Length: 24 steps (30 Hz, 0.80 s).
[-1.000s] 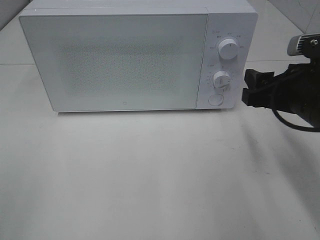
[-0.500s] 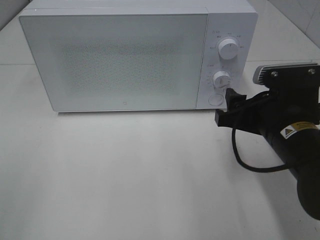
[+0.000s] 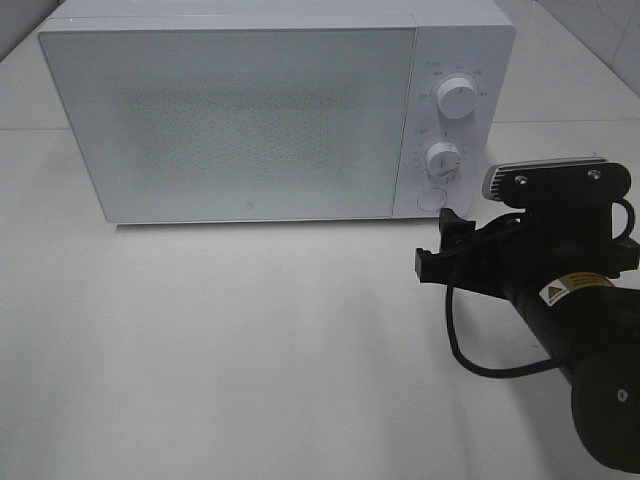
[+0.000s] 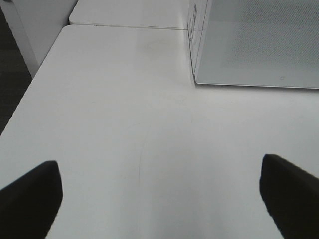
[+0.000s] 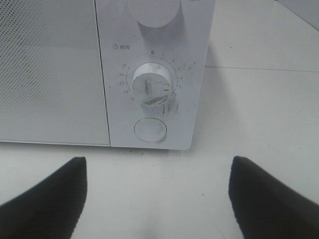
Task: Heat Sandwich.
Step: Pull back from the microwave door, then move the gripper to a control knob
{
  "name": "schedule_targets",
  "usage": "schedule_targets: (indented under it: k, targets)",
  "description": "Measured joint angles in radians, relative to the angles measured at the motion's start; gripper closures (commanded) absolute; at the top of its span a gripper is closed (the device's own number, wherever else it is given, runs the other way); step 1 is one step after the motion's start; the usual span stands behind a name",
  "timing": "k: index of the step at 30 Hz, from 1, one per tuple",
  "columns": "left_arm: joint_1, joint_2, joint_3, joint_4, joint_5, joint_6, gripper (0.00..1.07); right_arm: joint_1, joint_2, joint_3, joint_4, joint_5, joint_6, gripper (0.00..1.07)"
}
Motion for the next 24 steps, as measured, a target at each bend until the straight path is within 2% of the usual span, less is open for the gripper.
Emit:
schedule_targets:
  k: [8, 16, 24]
  targets:
    - [0.0, 0.0, 0.0, 0.0, 0.0, 0.0, 0.03, -0.013, 0.001, -0.034, -0.009, -0.001, 0.0, 0.31]
    - [0.0, 0.0, 0.0, 0.0, 0.0, 0.0, 0.03, -0.103, 0.004, -0.103, -0.099, -0.002, 0.0, 0.31]
    - [0.0, 0.0, 0.0, 0.0, 0.0, 0.0, 0.03, -0.169, 0.093, -0.186, -0.186, -0.004, 0.0, 0.31]
